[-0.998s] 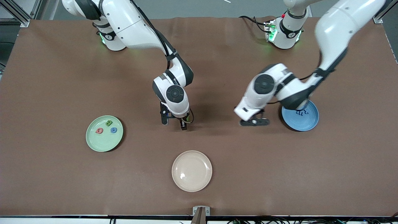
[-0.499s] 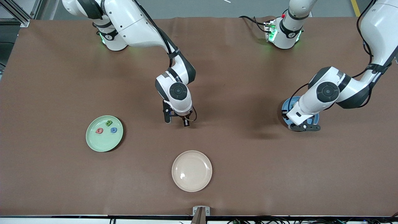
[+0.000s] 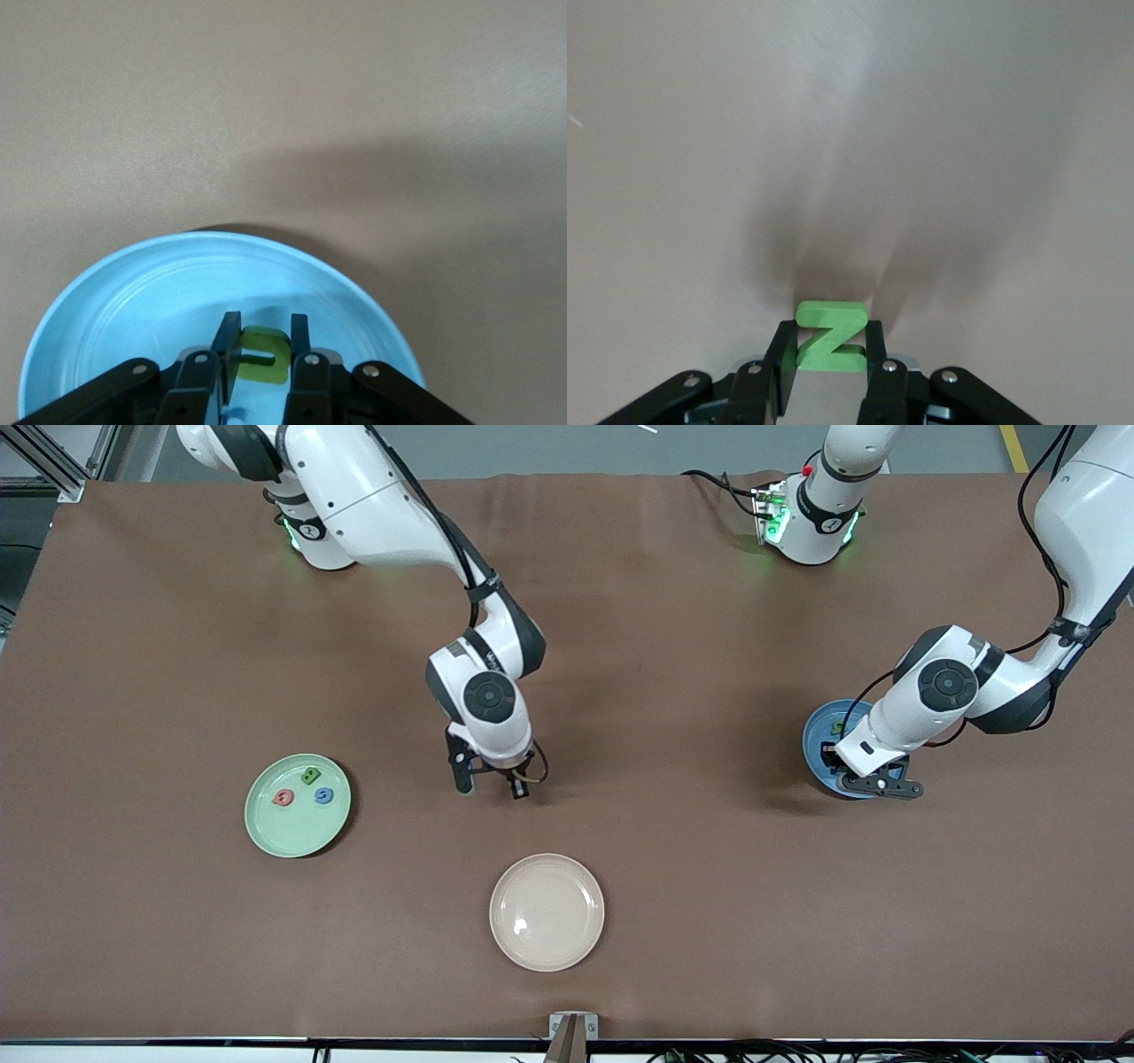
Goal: Sort upper and lower case letters into plates
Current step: 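Drop the N into the green plate while the left gripper drops u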
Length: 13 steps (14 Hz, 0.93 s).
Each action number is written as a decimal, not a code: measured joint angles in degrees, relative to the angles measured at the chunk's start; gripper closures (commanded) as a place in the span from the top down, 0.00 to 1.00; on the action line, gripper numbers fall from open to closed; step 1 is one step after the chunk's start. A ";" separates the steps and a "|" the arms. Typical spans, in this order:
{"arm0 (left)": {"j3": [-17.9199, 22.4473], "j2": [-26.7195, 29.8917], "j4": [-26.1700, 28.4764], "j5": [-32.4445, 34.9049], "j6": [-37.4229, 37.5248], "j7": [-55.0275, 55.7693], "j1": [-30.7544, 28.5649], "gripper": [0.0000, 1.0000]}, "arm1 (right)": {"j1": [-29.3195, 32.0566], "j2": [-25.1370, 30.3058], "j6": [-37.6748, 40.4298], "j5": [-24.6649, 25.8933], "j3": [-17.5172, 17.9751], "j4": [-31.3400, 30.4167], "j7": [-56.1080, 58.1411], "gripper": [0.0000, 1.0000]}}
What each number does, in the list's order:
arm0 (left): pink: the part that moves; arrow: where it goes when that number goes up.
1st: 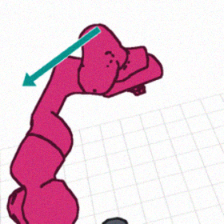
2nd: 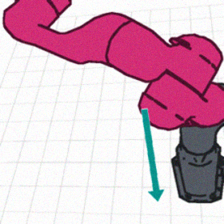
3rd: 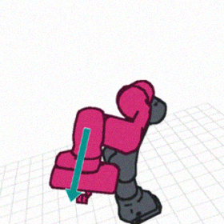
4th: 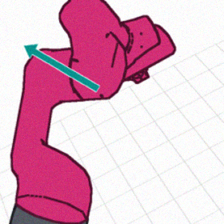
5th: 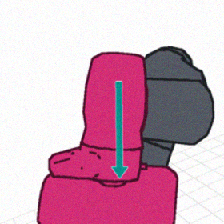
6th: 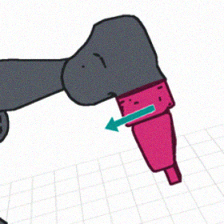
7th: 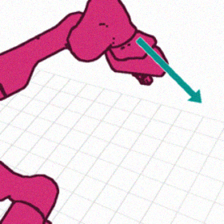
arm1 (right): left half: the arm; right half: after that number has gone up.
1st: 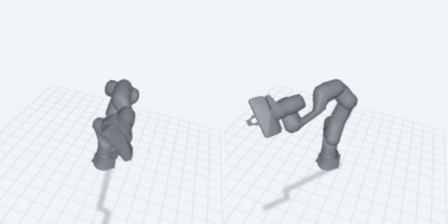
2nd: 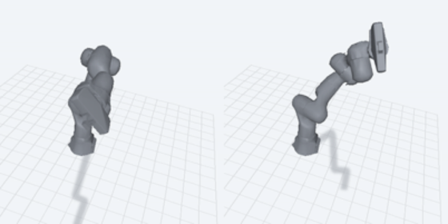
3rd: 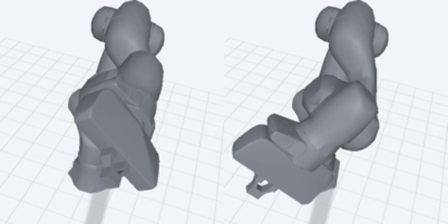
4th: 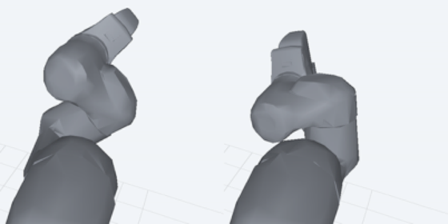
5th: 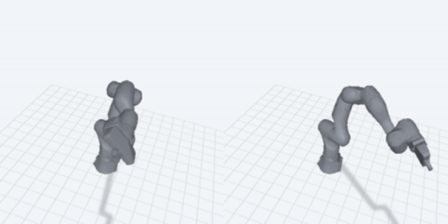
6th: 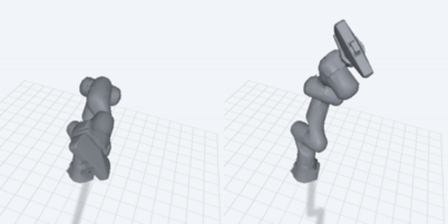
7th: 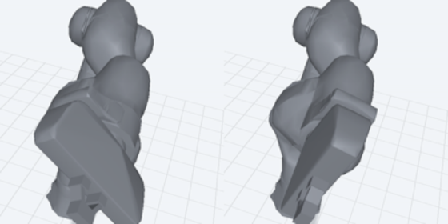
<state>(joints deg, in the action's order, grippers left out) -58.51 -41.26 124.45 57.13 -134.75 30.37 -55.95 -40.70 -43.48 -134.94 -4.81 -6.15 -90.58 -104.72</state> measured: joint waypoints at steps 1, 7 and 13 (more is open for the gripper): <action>0.32 -0.14 0.06 0.24 -0.29 -0.23 0.00 0.10 | 1.65 0.49 0.28 0.00 -0.08 0.09 3.84 0.00; 1.04 -0.26 0.38 0.30 -0.31 -1.31 0.04 0.11 | 15.45 8.99 10.04 -0.01 -0.59 -4.26 33.44 0.00; 1.66 -0.30 0.60 0.42 -0.31 -1.39 0.04 0.64 | 29.24 12.70 9.12 -0.01 -0.52 -11.48 56.51 0.00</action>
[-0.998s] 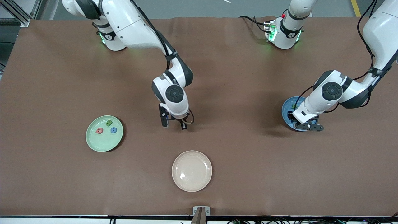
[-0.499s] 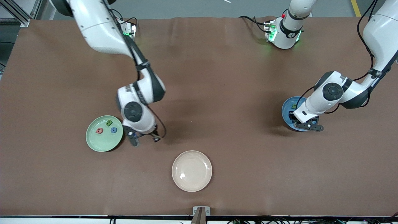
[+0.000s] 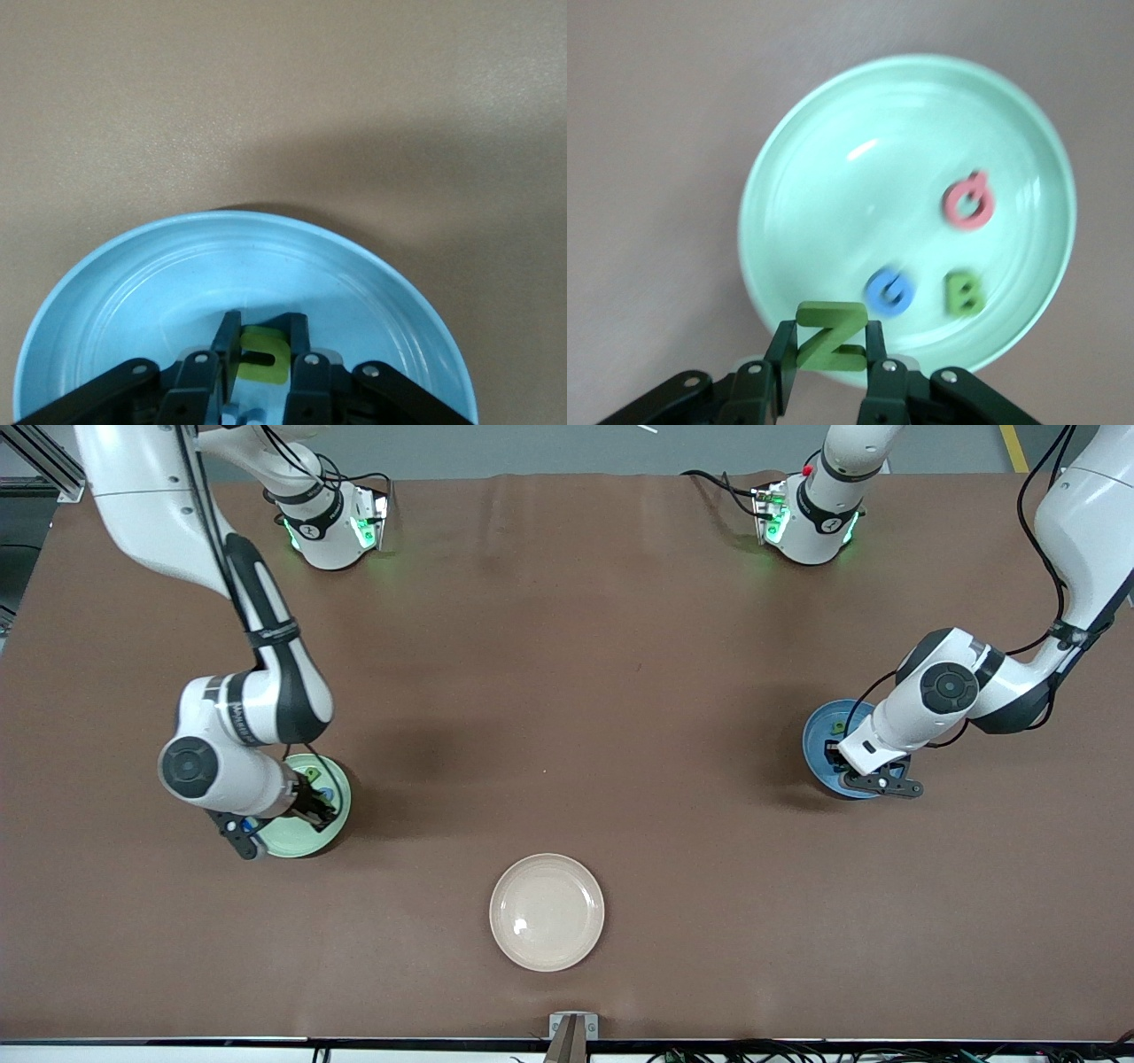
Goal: Sort upper and lower case letters into plates
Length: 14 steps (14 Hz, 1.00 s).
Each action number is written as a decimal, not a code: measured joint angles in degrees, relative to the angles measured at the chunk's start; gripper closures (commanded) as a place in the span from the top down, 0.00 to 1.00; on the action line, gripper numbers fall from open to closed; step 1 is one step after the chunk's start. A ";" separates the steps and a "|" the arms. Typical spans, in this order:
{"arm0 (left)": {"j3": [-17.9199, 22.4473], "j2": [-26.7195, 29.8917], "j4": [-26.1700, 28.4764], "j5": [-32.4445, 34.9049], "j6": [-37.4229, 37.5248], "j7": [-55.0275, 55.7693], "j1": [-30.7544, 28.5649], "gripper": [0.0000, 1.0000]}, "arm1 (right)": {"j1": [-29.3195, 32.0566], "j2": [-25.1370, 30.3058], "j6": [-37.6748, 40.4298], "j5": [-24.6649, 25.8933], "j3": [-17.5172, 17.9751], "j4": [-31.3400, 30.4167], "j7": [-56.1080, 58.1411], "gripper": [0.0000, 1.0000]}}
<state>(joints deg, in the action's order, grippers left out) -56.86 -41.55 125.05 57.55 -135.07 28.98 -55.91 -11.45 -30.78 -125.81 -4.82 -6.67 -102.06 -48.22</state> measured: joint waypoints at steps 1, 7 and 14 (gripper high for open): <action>0.00 0.00 0.00 0.01 -0.01 0.00 0.00 0.96 | 1.13 0.00 -0.87 0.00 0.03 -0.49 1.99 0.00; -0.91 0.09 -0.32 0.02 -0.09 0.00 -0.05 1.00 | 4.51 -3.13 -8.27 -0.01 0.16 -2.70 8.51 0.01; -1.66 0.44 -0.85 0.01 0.44 0.00 -0.07 1.00 | 4.66 -5.35 -10.91 -0.13 0.58 -2.63 8.65 0.02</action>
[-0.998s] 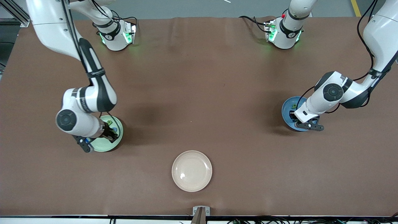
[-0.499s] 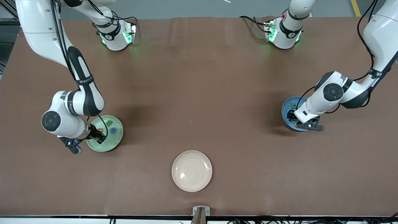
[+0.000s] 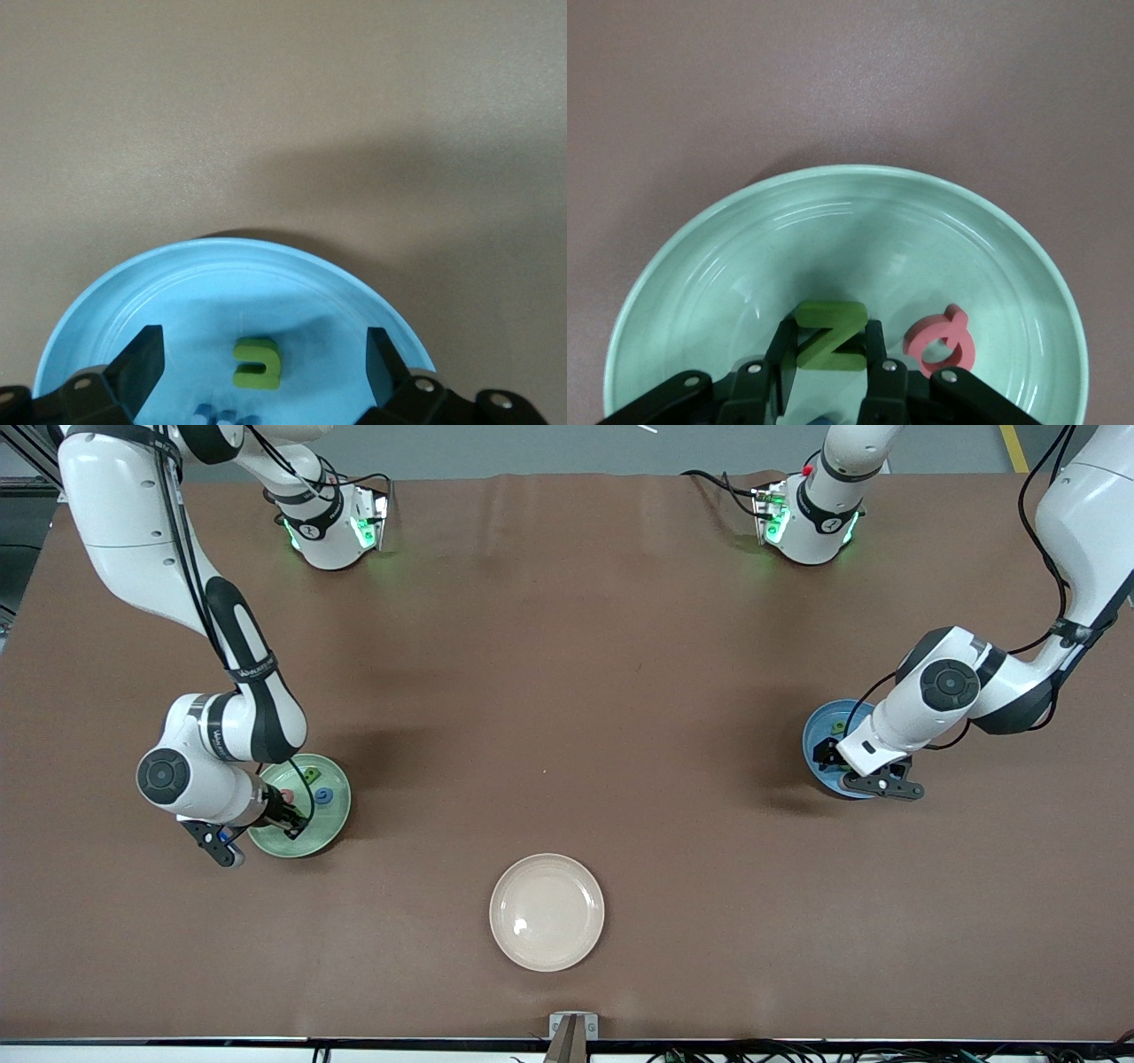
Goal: Sort upper and lower case letters into plates
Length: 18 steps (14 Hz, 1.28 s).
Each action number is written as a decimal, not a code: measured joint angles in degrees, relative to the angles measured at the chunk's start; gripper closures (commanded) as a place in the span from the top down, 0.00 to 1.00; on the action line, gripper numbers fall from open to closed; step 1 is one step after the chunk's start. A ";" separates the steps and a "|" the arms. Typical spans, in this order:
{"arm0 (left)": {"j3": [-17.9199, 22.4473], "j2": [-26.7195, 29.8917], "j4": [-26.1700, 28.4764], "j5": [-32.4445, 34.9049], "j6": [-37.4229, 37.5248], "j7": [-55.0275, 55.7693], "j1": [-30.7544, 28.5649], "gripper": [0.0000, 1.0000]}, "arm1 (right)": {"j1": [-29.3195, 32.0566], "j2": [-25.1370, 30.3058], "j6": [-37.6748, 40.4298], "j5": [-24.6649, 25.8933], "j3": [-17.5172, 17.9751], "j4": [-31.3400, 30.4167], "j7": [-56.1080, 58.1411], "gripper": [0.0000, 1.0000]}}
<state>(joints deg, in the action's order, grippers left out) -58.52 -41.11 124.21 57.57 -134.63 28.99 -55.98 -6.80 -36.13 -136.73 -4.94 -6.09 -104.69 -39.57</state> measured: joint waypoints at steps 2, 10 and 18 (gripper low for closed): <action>-0.51 0.28 -0.16 0.00 2.16 0.00 -0.04 1.00 | 0.00 -0.01 0.00 -0.28 0.17 0.00 0.00 0.02; -3.13 1.20 -0.86 -0.43 5.78 -2.09 -3.43 0.99 | -0.01 -0.05 0.09 -0.41 0.34 0.01 0.02 1.00; -5.97 5.28 -14.89 -24.69 27.31 -22.76 -4.66 1.00 | 0.53 2.92 25.11 -0.19 -0.17 12.60 18.99 1.00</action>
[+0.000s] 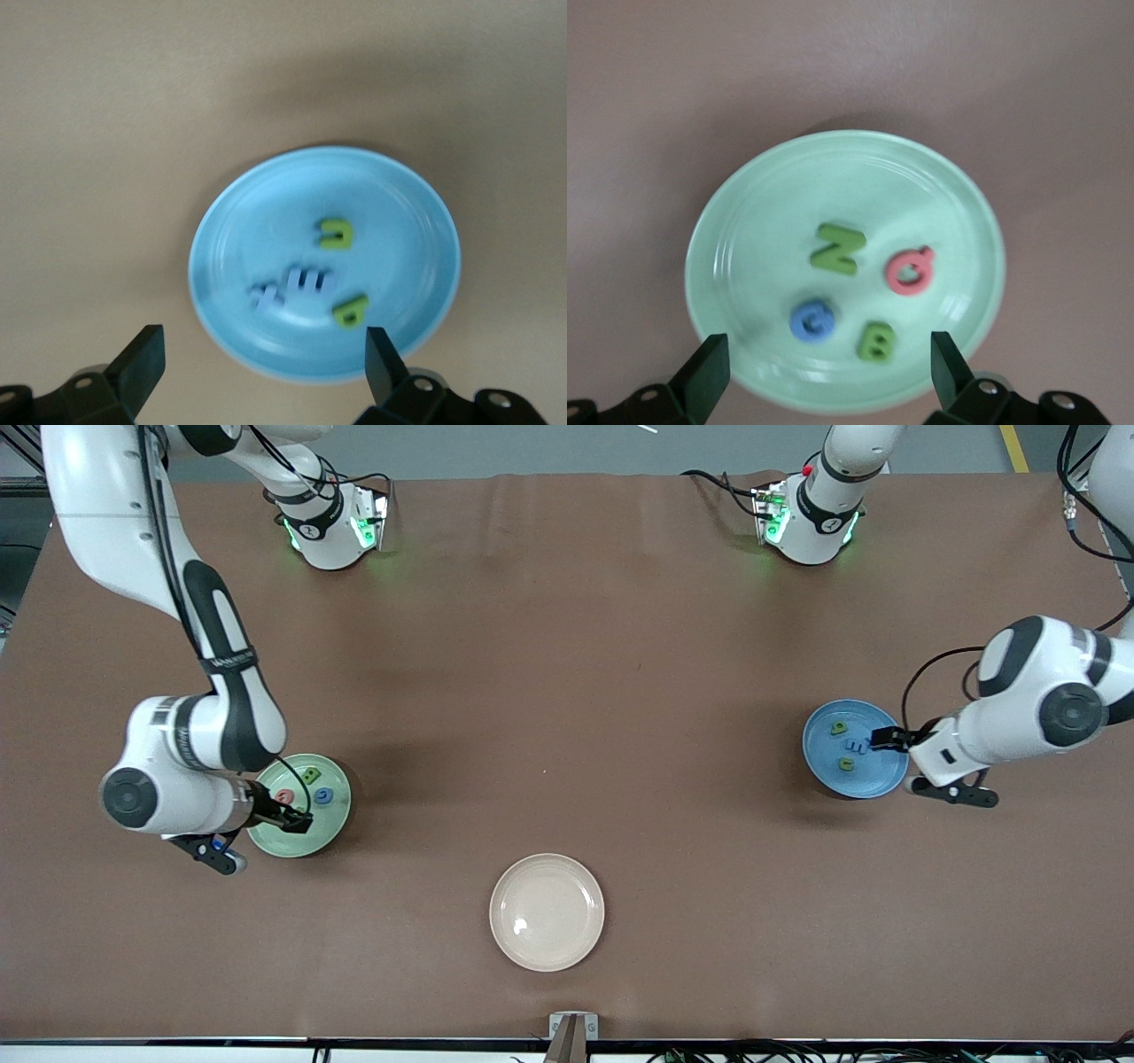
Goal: Sort upper and lower case letters into plates
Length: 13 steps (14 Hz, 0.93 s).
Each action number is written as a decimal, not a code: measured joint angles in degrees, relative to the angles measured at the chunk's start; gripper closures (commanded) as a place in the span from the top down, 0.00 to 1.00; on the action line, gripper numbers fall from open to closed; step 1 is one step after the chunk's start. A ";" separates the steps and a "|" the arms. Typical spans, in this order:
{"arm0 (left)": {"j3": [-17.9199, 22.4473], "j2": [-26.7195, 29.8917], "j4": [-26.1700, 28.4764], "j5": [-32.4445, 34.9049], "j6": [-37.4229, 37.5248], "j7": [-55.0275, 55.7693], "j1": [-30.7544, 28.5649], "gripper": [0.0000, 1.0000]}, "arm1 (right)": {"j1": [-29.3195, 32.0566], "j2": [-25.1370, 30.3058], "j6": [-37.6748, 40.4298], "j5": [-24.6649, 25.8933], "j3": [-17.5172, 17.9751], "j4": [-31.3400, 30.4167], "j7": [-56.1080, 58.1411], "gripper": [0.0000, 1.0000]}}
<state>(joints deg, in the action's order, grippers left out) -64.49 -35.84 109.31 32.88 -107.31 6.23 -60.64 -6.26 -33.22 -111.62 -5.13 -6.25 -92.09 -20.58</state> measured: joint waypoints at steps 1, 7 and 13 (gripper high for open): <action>-0.11 0.76 -2.32 -2.35 3.01 -1.75 0.15 1.00 | 0.89 0.88 3.91 0.00 -0.19 2.40 4.88 1.00; 1.03 2.25 -16.14 -9.84 18.27 -3.09 6.67 1.00 | 4.37 5.67 11.82 3.60 -0.33 8.70 15.27 1.00; 25.20 11.37 -24.32 -23.88 21.94 -7.22 26.96 1.00 | 4.43 10.64 22.05 5.00 -0.36 14.64 15.44 1.00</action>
<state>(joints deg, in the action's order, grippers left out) -39.29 -24.47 84.99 9.00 -85.37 -0.98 -33.68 -1.83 -22.57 -89.57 -0.13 -6.61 -77.45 -5.14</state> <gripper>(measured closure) 0.000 0.000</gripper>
